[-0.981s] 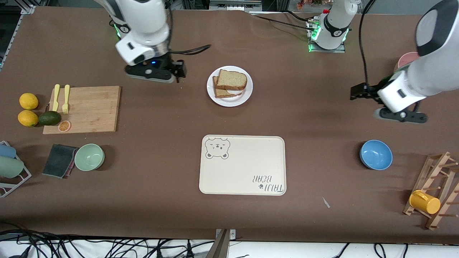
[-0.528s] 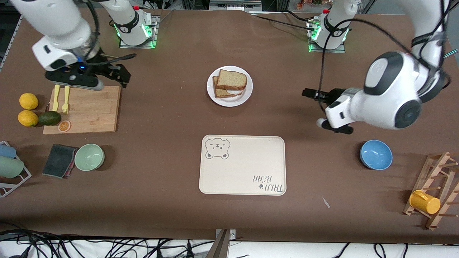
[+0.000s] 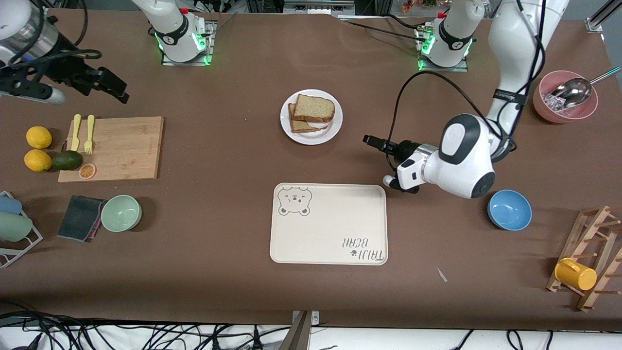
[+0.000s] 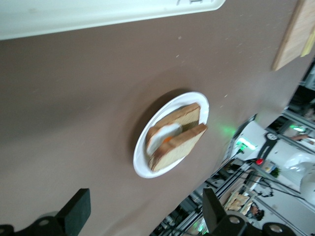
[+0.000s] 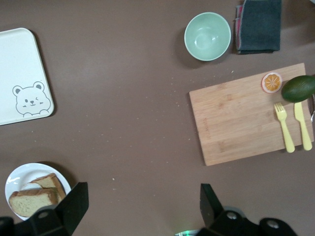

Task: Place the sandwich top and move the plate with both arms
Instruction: 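Grasp the white plate rim with the left gripper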

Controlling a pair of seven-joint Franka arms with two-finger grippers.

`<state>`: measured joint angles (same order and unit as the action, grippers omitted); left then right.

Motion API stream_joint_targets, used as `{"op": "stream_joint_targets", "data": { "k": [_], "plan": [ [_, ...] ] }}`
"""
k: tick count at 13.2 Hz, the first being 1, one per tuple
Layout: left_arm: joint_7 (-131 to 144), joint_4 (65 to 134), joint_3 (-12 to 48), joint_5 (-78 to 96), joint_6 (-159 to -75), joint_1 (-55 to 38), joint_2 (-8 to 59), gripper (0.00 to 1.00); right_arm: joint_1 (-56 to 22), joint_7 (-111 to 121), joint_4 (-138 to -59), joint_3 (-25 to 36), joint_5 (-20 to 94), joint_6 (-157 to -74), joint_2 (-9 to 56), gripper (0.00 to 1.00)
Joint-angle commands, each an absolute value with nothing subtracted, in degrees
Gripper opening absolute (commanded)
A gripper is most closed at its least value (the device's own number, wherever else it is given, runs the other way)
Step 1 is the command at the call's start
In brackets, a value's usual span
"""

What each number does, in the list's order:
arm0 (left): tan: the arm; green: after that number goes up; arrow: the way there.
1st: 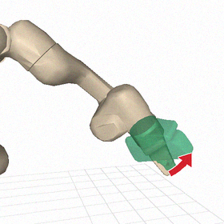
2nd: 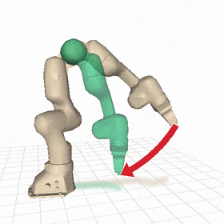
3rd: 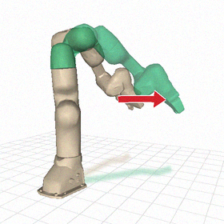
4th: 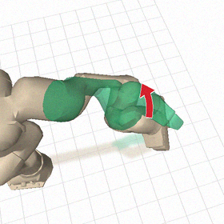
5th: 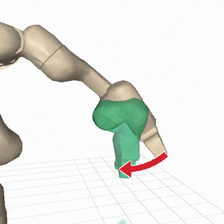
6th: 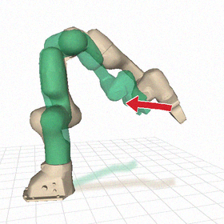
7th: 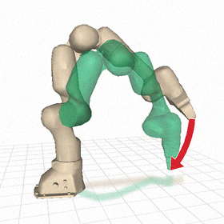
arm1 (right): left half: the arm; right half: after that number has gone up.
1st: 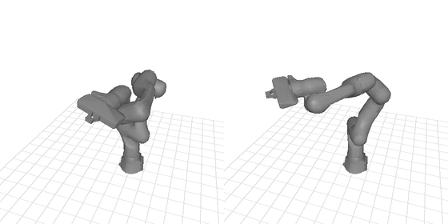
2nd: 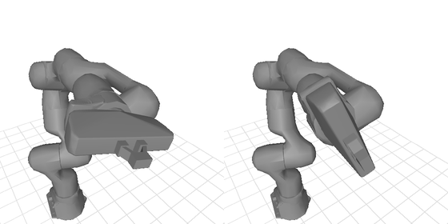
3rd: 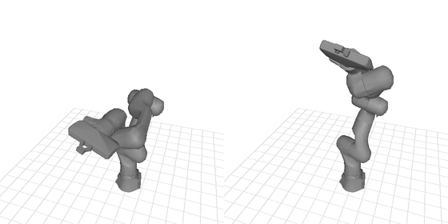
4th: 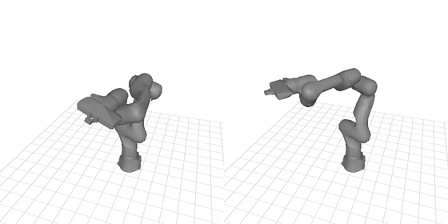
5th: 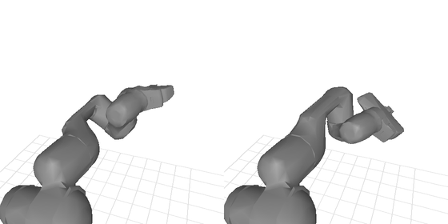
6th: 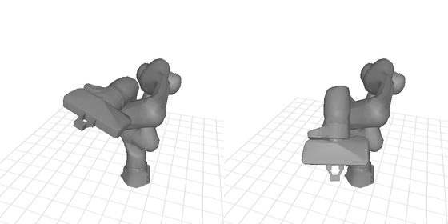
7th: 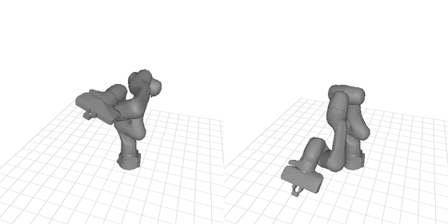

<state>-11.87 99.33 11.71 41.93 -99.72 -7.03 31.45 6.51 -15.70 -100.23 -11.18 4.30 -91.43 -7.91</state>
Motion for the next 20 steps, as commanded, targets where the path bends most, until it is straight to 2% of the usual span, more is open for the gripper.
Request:
{"op": "stream_joint_targets", "data": {
  "k": [1,4,6,9,10,11,12,13,17,20],
  "plan": [
    [-20.4,106.3,12.8,49.5,-105.1,-7.2,30.8,1.0,4.9,-11.9,-97.9,-7.2,4.3,-89.8,-6.9,1.0],
    [-31.7,112.3,13.1,58.0,-110.8,-9.3,31.4,0.99,2.9,-7.8,-95.1,-7.2,-3.6,-87.5,-5.2,1.0],
    [-37.8,114.5,13.1,60.3,-115.5,-11.5,32.7,0.98,2.9,-7.6,-95.1,-7.2,-3.3,-88.1,-5.0,1.0],
    [-48.1,114.9,13.1,66.4,-116.2,-12.5,35.7,0.93,2.9,-8.2,-95.2,-7.2,-1.2,-90.0,-4.7,1.0],
    [-50.4,115.6,13.1,68.4,-116.3,-12.8,36.5,0.9,2.9,-8.1,-95.2,-7.3,-0.3,-90.1,-4.7,1.0],
    [-53.2,115.9,13.1,70.2,-117.0,-13.3,36.7,0.82,2.9,-8.1,-95.2,-7.5,-0.4,-89.9,-4.8,1.0],
    [-56.1,116.4,13.0,70.6,-117.2,-13.8,37.3,0.67,2.9,-8.1,-95.2,-7.6,-0.1,-90.0,-4.8,1.0],
    [-57.6,116.5,13.0,71.4,-117.2,-13.9,37.9,0.63,2.9,-8.0,-95.2,-7.5,0.1,-90.3,-4.8,1.0],
    [-58.4,116.7,13.1,71.5,-117.3,-14.1,39.1,0.59,2.9,-8.2,-95.2,-7.6,-0.4,-90.2,-4.7,1.0],
    [-58.4,116.9,13.1,71.6,-117.9,-15.3,39.5,0.46,2.8,-8.3,-95.0,-7.7,-0.7,-89.6,-4.4,1.0]
  ]
}}
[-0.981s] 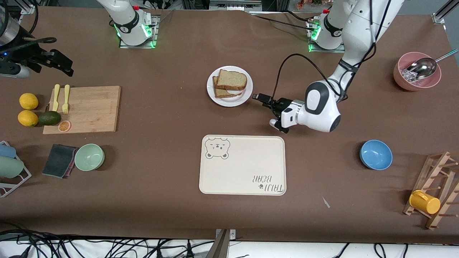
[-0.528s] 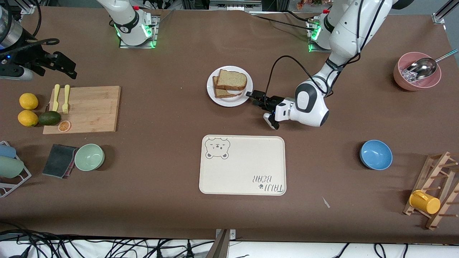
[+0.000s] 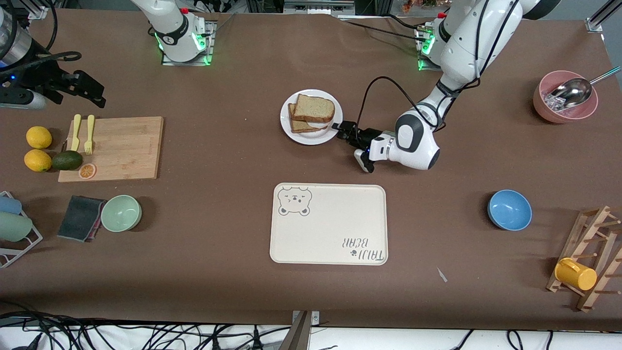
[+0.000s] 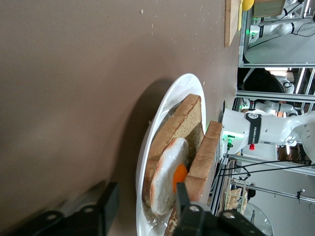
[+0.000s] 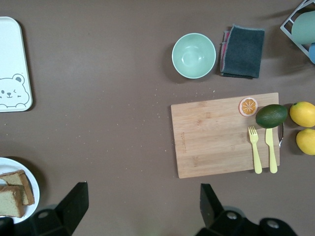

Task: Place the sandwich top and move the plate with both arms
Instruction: 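Grasp the white plate rim with the left gripper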

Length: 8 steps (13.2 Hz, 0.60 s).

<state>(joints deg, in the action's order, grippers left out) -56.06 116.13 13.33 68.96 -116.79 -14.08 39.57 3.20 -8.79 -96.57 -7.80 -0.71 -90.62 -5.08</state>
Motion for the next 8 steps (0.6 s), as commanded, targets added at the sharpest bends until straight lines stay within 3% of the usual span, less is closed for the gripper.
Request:
{"op": "stream_joint_targets", "data": {
  "k": [1,2,4,8],
  "plan": [
    [-58.4,117.0,13.1,71.6,-118.0,-15.4,39.5,0.34,2.6,-8.9,-95.1,-7.8,-0.5,-89.5,-4.3,1.0],
    [-58.4,117.1,13.0,71.6,-118.1,-15.4,39.5,0.19,2.4,-8.7,-95.4,-7.4,0.3,-89.8,-4.4,1.0],
    [-58.4,117.1,13.0,71.6,-118.2,-15.5,39.6,0.02,2.3,-9.0,-95.2,-8.0,1.0,-89.7,-4.4,1.0],
    [-58.4,117.0,13.0,71.5,-118.2,-15.1,39.1,0.0,2.4,-8.1,-95.3,-7.9,1.1,-88.8,-4.3,1.0]
  ]
}}
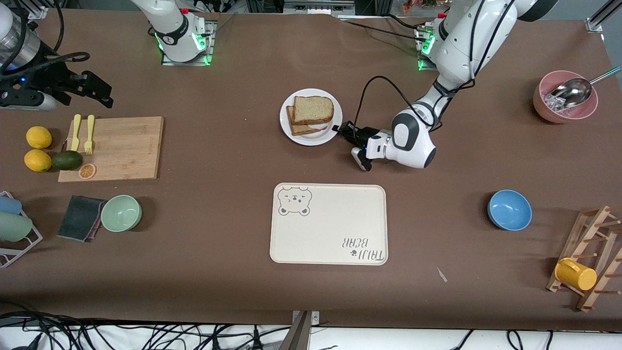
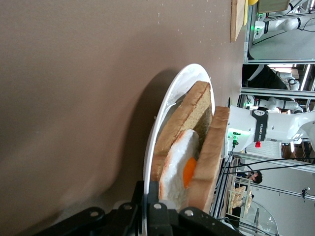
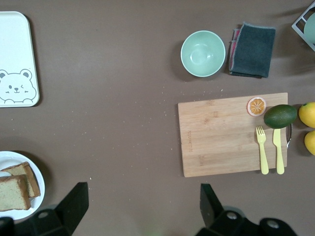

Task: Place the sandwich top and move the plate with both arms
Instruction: 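Grasp the white plate rim with the left gripper, then slide the plate with the left gripper onto the cream tray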

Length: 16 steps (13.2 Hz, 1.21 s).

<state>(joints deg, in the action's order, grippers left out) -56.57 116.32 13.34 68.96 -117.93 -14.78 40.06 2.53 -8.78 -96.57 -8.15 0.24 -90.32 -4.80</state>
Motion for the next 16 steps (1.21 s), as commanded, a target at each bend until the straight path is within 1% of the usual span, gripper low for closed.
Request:
{"op": "stream_joint_targets", "data": {
  "k": [1,5,9,11,14,16],
  "plan": [
    [-58.4,116.9,13.0,71.5,-118.2,-15.0,39.1,0.0,2.3,-8.2,-95.4,-7.9,1.1,-88.9,-4.3,1.0],
    [-52.8,115.1,13.1,71.6,-117.2,-13.8,37.8,0.0,2.4,-7.9,-95.4,-7.5,1.1,-88.0,-4.3,1.0],
    [-45.1,111.0,13.2,71.6,-115.2,-13.4,36.7,0.0,2.4,-8.0,-95.6,-7.5,1.1,-87.8,-4.3,1.0],
    [-42.5,107.4,13.0,71.5,-115.2,-12.8,36.9,0.0,2.4,-8.0,-95.6,-7.6,1.1,-88.1,-4.3,1.0],
    [-37.6,99.4,11.7,71.2,-115.5,-11.8,39.2,0.0,2.4,-8.0,-95.7,-7.6,1.1,-88.1,-4.2,1.0],
    [-36.9,96.5,10.9,71.0,-116.0,-10.6,41.1,0.0,2.4,-8.0,-95.7,-7.6,1.1,-88.2,-4.2,1.0]
  ]
}}
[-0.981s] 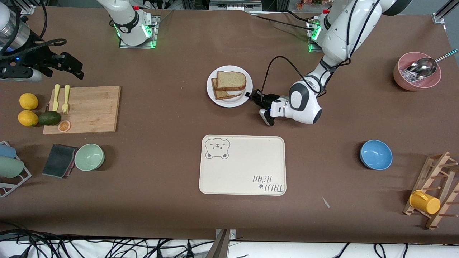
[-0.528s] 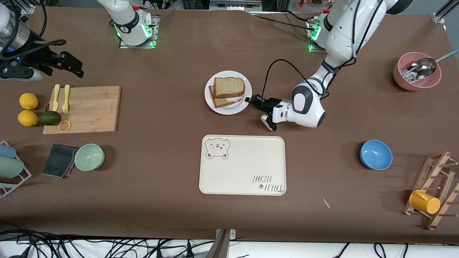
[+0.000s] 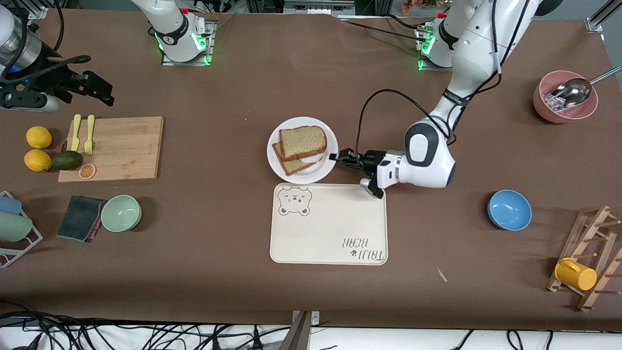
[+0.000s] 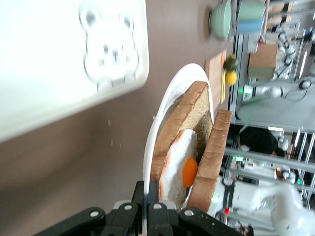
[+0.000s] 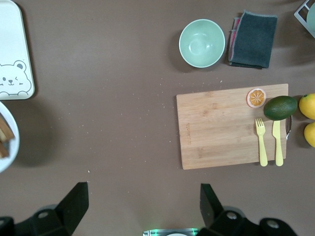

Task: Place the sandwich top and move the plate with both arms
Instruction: 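Slide the plate with the left gripper onto the cream tray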

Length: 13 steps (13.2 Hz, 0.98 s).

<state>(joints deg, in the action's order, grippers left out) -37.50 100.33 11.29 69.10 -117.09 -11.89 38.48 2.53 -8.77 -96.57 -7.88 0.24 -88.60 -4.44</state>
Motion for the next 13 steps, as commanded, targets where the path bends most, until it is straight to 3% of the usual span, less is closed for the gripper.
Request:
{"op": "stream_joint_targets", "data": {
  "k": [1,5,13],
  "plan": [
    [-36.7,94.3,9.7,71.2,-116.0,-10.3,42.4,0.0,2.4,-8.1,-95.7,-7.7,1.1,-88.2,-4.2,1.0],
    [-36.0,89.1,4.8,70.9,-116.2,-10.1,46.8,0.0,2.3,-8.1,-96.0,-7.9,1.1,-87.9,-4.2,1.0],
    [-36.0,74.3,4.5,75.1,-119.1,-7.7,58.5,0.0,2.3,-8.3,-96.5,-8.1,1.1,-88.2,-4.2,1.0]
  ]
}}
